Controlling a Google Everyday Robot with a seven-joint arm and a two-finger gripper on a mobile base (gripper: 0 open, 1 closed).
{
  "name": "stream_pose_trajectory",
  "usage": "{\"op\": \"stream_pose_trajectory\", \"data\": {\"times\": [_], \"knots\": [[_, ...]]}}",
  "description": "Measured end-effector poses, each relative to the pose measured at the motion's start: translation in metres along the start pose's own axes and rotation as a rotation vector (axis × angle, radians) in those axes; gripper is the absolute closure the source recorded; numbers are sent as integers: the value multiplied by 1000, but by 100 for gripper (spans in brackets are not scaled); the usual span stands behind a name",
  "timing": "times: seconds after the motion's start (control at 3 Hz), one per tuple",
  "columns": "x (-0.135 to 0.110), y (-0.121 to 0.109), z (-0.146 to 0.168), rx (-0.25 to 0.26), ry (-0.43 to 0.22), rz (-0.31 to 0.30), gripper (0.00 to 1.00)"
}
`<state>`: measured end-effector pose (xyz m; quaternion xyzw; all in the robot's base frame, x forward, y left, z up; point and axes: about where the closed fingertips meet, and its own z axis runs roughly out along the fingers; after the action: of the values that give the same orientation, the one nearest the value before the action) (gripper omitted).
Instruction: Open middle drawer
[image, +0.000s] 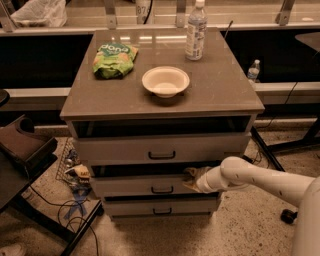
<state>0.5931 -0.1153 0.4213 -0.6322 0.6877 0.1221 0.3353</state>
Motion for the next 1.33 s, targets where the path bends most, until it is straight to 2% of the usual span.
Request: {"op": "stream_pose_trajectory", "data": {"times": [0.33, 0.67, 1.0, 1.33], "knots": [[-1, 1, 1, -2, -1, 0, 8], [-1, 1, 1, -3, -1, 0, 0], [-1, 1, 1, -3, -1, 0, 0], [1, 4, -4, -28, 85, -27, 0]]}}
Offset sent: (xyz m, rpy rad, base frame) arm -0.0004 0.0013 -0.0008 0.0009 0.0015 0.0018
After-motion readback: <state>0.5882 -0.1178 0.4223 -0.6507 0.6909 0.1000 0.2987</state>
